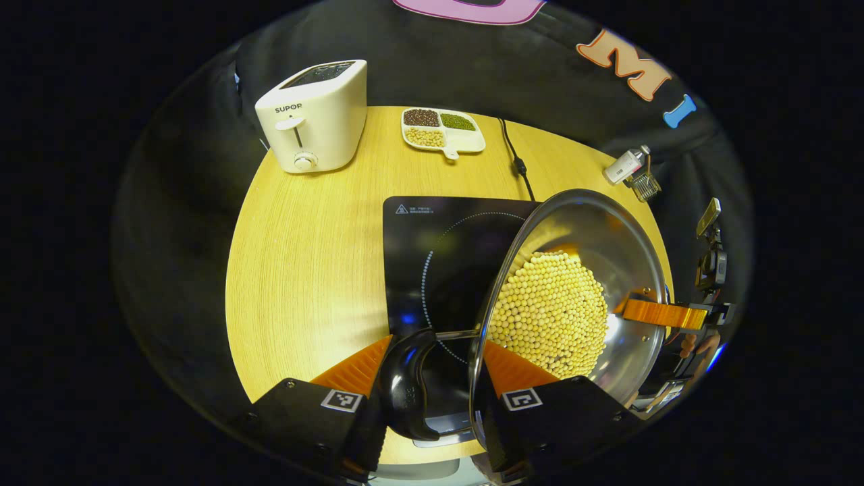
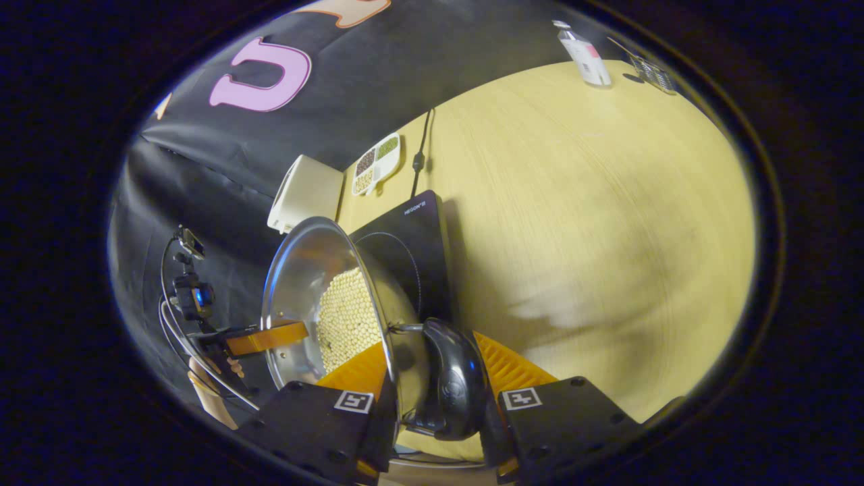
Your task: First push the handle of the pot to place it horizontally, then grasp the pot with both hands and set it on the induction cooktop.
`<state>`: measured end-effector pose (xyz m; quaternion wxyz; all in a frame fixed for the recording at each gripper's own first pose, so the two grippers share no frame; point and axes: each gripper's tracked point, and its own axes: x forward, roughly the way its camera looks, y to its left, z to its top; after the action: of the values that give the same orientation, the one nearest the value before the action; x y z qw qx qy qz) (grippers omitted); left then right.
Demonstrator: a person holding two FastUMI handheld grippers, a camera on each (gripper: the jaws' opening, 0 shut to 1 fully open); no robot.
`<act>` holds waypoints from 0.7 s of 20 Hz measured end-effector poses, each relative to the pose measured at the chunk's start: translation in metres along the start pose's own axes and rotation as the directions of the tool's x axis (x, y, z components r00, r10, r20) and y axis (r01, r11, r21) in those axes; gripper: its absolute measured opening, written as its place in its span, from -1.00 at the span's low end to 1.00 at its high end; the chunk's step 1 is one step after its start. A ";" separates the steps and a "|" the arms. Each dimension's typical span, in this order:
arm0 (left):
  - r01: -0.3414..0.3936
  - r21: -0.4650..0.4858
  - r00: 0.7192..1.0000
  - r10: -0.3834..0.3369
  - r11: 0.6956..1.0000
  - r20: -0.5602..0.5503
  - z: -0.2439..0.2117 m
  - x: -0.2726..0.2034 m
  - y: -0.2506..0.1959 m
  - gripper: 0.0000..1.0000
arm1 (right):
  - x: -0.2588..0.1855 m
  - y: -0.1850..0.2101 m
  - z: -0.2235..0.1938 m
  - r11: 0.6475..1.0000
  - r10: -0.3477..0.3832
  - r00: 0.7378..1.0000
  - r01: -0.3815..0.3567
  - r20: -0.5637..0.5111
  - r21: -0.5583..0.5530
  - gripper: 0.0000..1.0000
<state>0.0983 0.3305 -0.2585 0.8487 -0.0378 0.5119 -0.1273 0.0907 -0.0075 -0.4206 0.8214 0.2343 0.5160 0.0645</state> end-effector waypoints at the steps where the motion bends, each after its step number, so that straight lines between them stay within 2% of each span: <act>1: 0.001 -0.003 1.000 -0.001 1.000 0.001 0.000 0.002 0.003 0.21 | -0.001 0.001 0.001 1.000 0.007 1.000 -0.007 0.012 0.006 0.08; 5: 0.007 -0.030 1.000 -0.007 1.000 0.015 0.003 0.012 0.015 0.21 | -0.006 0.004 0.015 0.999 0.034 0.997 -0.036 0.067 0.021 0.08; 11: 0.005 0.000 0.999 -0.005 1.000 0.049 0.015 0.023 0.024 0.21 | -0.010 0.002 0.018 0.999 0.024 0.995 -0.028 0.102 0.031 0.07; 12: 0.006 0.005 0.999 -0.006 1.000 0.050 0.015 0.025 0.024 0.21 | -0.010 0.001 0.019 0.999 0.020 0.994 -0.024 0.107 0.031 -0.05; 14: 0.006 0.009 0.999 -0.006 1.000 0.047 0.017 0.027 0.024 0.21 | -0.009 0.001 0.020 0.999 0.013 0.993 -0.017 0.117 0.035 -0.05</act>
<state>0.1294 0.3459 -0.2791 0.8602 -0.0384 0.4911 -0.1314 0.1044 -0.0164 -0.4054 0.8453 0.2562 0.4664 0.0476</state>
